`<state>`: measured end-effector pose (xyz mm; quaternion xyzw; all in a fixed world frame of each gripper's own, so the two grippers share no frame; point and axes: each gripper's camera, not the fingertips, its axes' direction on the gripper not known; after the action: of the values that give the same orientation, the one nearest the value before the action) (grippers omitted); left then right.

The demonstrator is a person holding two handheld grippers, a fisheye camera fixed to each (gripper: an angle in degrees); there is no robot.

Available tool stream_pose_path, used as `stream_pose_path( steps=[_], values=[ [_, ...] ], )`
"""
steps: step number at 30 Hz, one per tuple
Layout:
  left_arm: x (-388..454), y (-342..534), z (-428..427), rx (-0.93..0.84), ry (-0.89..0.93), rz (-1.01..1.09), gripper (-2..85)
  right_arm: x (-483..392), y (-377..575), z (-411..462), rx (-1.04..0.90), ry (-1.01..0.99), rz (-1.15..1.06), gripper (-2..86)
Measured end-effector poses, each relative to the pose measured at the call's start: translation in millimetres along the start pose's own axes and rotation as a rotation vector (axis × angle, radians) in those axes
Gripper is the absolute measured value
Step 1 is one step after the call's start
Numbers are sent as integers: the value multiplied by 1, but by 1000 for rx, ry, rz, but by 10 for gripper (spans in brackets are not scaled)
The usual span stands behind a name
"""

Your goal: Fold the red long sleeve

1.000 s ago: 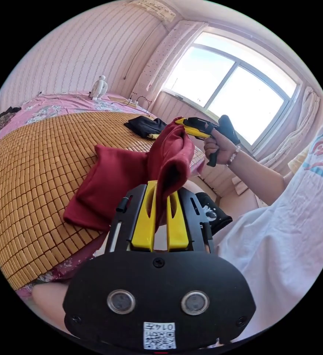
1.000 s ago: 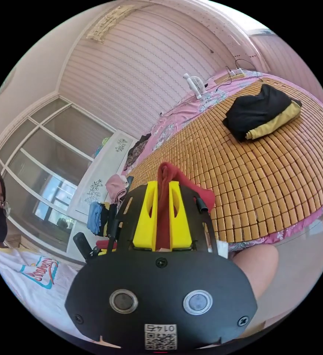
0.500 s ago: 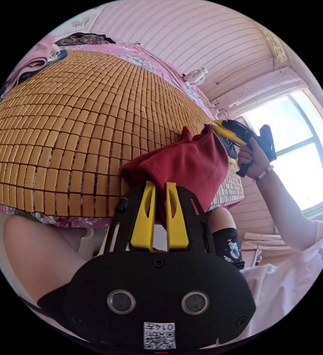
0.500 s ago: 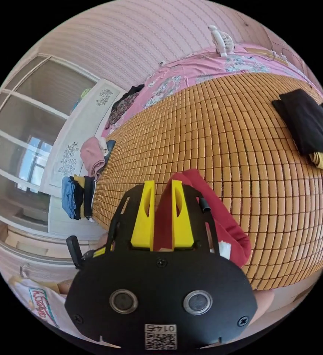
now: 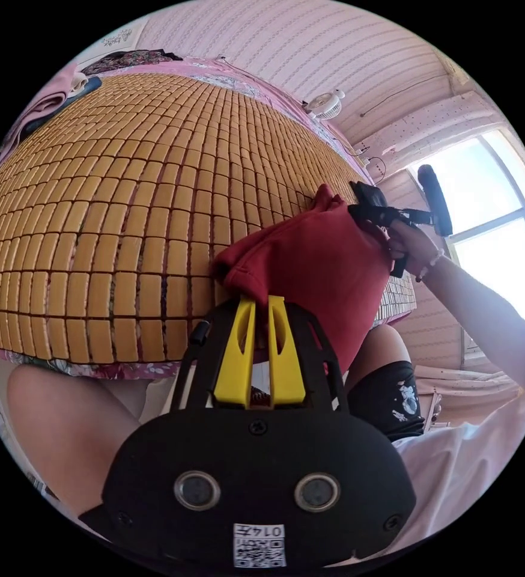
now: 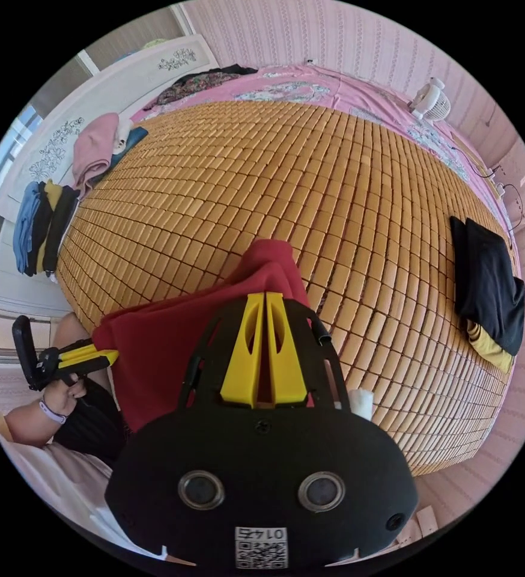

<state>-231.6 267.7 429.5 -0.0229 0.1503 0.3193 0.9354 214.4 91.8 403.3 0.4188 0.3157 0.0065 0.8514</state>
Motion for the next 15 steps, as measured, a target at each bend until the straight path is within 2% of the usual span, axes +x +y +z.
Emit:
stream_pose_path(
  steps=[5,7,9,11,15],
  values=[
    [-6,-4,0,-15,120,-65,46,8,-13,-14,8,-69,-5,3],
    [-1,-2,-7,4,104,-54,64,16,-4,-45,130,-172,-34,13],
    [10,1,-17,29,11,-7,86,23,5,-68,212,-229,-65,38],
    [33,7,-23,82,-175,99,105,30,10,-79,225,-215,-81,87],
    [56,7,-8,105,-264,207,117,46,1,-50,33,-148,-77,157]
  ],
)
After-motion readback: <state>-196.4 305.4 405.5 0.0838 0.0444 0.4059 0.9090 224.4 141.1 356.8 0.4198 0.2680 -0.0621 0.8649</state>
